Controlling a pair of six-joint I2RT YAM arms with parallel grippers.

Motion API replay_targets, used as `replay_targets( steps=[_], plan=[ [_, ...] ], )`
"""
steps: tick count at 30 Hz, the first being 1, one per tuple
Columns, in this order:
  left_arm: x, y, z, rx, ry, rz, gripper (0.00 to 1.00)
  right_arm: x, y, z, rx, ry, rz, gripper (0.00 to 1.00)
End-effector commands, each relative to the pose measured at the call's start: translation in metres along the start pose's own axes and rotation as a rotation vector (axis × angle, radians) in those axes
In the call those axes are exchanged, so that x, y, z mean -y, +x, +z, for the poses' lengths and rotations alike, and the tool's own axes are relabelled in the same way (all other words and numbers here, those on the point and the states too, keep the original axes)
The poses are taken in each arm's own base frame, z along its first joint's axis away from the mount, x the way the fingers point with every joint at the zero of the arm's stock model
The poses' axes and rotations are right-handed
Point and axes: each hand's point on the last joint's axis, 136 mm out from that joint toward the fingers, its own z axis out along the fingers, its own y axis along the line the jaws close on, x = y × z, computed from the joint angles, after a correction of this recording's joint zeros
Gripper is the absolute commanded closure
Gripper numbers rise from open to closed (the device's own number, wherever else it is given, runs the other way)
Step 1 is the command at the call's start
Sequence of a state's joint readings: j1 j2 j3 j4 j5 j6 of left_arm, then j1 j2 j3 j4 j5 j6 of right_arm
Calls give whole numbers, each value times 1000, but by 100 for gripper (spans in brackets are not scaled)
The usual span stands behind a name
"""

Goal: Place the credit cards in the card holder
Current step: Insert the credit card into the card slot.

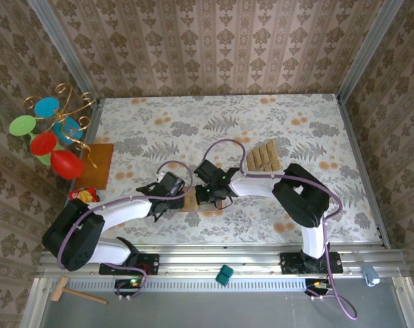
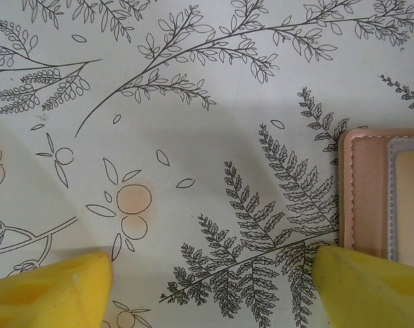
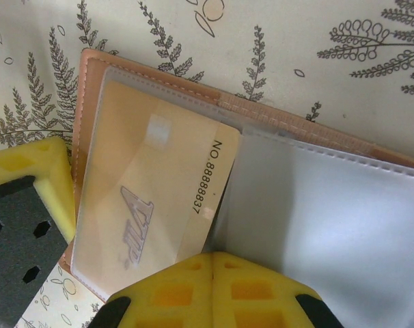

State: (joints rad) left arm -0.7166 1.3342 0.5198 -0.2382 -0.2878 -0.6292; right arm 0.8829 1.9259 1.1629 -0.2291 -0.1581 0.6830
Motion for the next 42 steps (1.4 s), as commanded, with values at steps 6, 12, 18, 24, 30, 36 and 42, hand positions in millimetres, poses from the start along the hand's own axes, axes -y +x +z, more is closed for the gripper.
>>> replay_targets(
  steps=[6, 12, 18, 24, 30, 36, 42],
  plan=[
    [-6, 3, -4, -29, 13, -40, 19, 3, 7, -4, -21, 20, -13, 100],
    [-19, -1, -6, -17, -20, -81, 17, 1, -7, -24, 26, 14, -12, 100],
    [-23, -2, -7, -13, -30, -90, 17, 1, -14, -37, 55, 10, -14, 100],
    [-33, 0, -9, -3, -64, -115, 17, 3, -12, -33, 47, 11, -8, 100],
    [-43, 7, -7, -22, -92, -148, 16, 2, -6, -23, 21, -2, 0, 100],
    [-38, 15, -1, -55, -70, -132, 16, -2, 4, -17, 3, -5, -10, 100],
    [-32, 16, 2, -65, -50, -124, 16, 4, 12, -6, -23, 10, -8, 100]
  ],
)
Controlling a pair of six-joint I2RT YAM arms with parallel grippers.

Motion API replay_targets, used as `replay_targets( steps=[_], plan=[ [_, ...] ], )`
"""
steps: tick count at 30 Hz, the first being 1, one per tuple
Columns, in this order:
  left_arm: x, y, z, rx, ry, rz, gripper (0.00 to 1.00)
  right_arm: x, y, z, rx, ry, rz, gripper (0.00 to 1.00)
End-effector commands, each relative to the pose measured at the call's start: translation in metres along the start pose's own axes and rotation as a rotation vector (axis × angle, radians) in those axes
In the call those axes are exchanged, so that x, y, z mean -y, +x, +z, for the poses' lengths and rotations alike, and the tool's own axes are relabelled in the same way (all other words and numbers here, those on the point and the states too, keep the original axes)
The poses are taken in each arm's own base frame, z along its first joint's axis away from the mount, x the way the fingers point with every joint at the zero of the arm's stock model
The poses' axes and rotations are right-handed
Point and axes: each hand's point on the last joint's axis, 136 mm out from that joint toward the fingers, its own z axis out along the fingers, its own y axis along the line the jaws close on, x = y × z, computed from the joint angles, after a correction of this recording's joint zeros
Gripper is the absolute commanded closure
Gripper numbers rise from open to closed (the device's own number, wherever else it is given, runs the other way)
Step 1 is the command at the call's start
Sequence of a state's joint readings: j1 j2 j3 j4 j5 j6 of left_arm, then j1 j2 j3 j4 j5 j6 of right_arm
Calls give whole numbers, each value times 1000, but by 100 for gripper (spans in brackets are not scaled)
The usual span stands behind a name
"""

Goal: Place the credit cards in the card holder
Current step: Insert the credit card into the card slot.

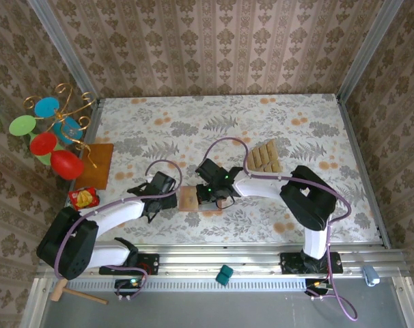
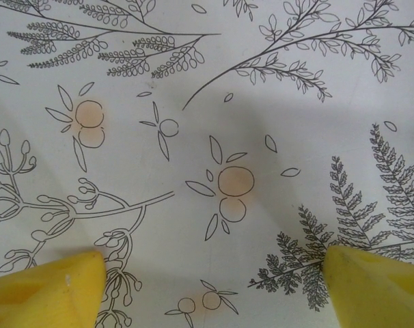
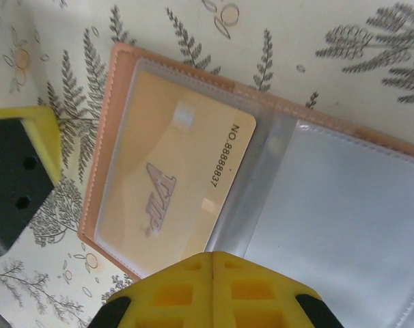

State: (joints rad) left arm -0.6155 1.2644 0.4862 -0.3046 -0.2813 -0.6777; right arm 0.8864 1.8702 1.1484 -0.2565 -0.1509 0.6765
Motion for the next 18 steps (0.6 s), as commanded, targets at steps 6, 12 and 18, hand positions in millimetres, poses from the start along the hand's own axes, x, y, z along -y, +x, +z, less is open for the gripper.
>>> replay_targets(
  steps=[6, 12, 18],
  plan=[
    [8, 11, 5, -43, 19, 30, 16, 33, 18, 12, -40, 57, 34, 100],
    [19, 9, 6, -39, 33, 56, 16, 50, 21, 7, -37, 78, 54, 100],
    [32, 6, 8, -38, 62, 81, 16, 61, 23, 2, -40, 97, 54, 100]
  ],
)
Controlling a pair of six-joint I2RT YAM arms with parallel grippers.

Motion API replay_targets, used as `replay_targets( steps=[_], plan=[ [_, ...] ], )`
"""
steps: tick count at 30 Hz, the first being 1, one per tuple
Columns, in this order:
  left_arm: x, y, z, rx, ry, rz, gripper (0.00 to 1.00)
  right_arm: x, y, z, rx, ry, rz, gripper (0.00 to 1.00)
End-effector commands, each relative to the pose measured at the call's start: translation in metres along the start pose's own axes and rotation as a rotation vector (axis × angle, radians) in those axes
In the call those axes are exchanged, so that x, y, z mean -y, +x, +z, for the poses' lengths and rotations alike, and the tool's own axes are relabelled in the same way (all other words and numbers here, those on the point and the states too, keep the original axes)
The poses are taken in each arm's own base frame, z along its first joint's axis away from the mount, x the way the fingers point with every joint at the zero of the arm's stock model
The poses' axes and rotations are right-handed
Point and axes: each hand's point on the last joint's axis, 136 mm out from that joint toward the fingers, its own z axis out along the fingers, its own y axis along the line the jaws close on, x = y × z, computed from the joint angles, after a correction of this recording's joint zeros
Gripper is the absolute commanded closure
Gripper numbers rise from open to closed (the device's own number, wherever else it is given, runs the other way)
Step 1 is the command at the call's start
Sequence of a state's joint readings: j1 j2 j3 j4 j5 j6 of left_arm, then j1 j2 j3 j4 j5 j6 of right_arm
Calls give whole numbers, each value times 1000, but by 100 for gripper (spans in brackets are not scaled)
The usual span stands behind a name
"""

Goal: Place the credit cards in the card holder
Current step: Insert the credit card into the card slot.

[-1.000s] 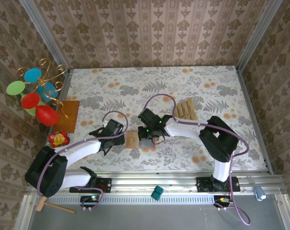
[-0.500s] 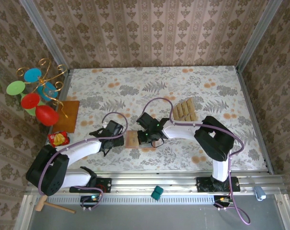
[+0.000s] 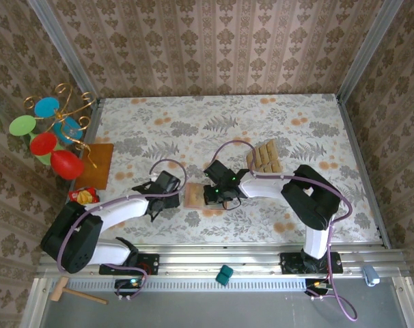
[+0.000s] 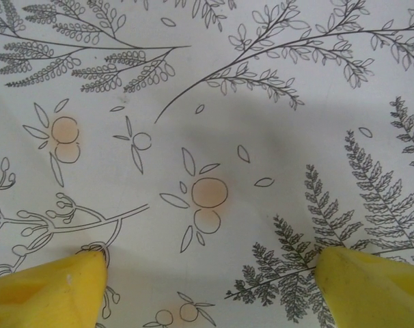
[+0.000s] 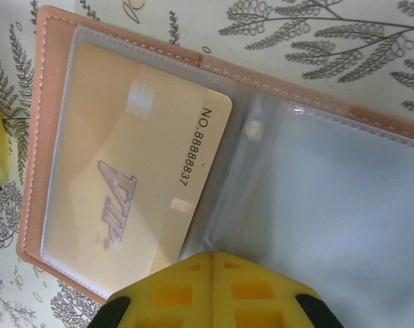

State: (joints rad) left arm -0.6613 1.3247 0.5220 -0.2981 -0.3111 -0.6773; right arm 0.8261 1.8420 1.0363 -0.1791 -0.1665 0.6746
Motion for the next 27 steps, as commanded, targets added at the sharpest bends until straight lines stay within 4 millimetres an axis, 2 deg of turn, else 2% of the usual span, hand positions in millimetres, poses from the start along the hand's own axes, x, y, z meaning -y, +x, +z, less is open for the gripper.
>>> replay_targets(
  steps=[1, 6, 11, 20, 27],
  plan=[
    [25, 6, 5, -34, 86, 43, 16, 29, 17, 0, -49, 89, 2, 100],
    [39, 0, 5, -26, 122, 80, 16, 29, 16, -3, -49, 74, -11, 100],
    [49, -1, 7, -30, 149, 102, 16, 19, 10, -9, -44, 49, -27, 100],
    [51, 9, 13, -50, 147, 110, 16, 3, -8, -24, -8, 29, -49, 100],
    [52, 7, 10, -35, 152, 116, 16, 2, -11, -23, -6, 36, -46, 100]
  ],
)
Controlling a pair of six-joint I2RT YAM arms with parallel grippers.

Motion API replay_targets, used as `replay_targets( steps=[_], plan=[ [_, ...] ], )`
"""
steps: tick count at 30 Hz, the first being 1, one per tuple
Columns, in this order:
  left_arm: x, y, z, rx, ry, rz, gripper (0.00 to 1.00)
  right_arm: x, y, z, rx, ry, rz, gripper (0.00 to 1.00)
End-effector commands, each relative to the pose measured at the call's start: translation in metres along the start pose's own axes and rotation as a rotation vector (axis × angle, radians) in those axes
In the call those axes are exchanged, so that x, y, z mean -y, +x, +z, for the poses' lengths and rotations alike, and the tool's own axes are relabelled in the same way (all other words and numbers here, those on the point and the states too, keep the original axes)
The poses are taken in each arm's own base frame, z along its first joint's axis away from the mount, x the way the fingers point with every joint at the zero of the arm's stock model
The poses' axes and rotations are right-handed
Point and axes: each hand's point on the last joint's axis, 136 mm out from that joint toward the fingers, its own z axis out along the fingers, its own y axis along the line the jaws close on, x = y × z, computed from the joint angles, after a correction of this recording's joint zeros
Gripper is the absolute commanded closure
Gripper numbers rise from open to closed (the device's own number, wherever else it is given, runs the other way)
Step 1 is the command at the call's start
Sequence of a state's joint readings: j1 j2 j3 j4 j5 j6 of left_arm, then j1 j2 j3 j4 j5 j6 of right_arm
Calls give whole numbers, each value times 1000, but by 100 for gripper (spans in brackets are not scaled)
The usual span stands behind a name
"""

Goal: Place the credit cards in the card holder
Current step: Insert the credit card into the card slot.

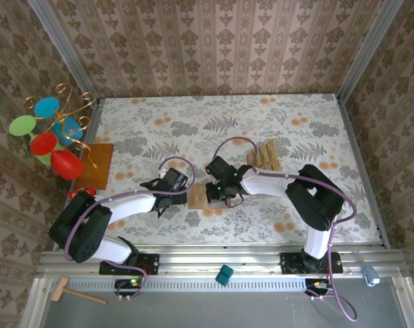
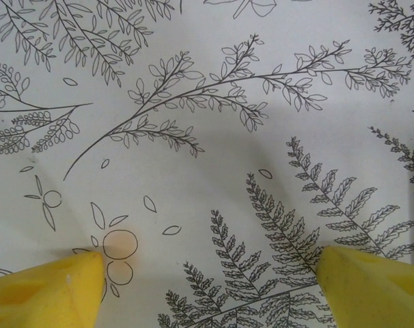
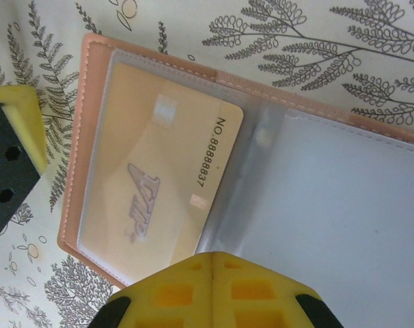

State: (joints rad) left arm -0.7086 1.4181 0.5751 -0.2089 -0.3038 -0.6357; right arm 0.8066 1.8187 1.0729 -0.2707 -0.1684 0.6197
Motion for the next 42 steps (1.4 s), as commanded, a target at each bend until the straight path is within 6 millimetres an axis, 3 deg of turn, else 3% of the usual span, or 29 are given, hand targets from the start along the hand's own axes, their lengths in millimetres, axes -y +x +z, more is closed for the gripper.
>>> replay_targets(
  steps=[1, 8, 19, 42],
  plan=[
    [22, 15, 2, -54, 100, 49, 16, 0, -6, -10, 12, 16, -11, 100],
    [33, -10, -15, 28, 150, 96, 15, 0, -7, -11, 16, 17, -7, 100],
    [33, -20, -3, 17, 132, 126, 15, 0, -7, -11, 17, 20, -7, 100],
    [19, 9, 9, -27, 134, 67, 16, -6, -12, -5, 26, -13, 14, 100]
  ],
)
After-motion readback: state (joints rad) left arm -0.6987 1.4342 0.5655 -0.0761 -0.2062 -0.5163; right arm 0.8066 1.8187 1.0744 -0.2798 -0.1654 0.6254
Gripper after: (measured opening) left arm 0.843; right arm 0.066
